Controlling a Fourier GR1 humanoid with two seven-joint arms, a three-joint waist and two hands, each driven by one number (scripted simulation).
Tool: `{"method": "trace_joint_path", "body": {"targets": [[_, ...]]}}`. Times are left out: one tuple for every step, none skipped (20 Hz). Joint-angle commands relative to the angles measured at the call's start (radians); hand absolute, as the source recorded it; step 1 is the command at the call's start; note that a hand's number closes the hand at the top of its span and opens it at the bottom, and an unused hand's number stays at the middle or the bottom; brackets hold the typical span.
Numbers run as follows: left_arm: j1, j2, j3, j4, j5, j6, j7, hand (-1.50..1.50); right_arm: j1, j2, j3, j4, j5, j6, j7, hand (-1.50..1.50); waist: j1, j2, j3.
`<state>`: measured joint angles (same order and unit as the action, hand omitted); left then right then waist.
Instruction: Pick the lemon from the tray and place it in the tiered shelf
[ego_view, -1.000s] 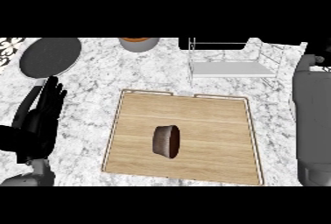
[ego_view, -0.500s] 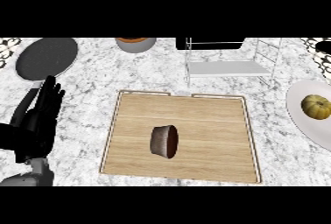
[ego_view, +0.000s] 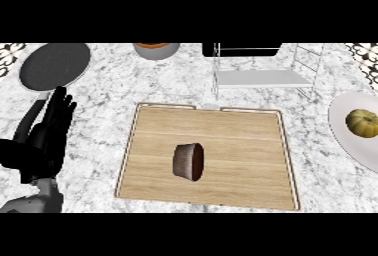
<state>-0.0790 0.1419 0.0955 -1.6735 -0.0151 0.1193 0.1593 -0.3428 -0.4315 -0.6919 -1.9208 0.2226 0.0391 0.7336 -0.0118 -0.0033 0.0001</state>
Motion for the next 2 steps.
{"method": "trace_joint_path", "body": {"targets": [[0.017, -0.001, 0.015, 0.004, -0.002, 0.000, -0.027, 0.00, 0.129, 0.020, -0.078, -0.071, -0.119, 0.046, -0.067, -1.50, 0.004, 0.001, 0.000], [0.022, 0.024, 0.020, -0.042, 0.020, -0.036, 0.004, 0.00, 0.080, -0.034, -0.082, -0.059, -0.145, 0.052, -0.024, -1.50, 0.008, 0.001, 0.000]]}}
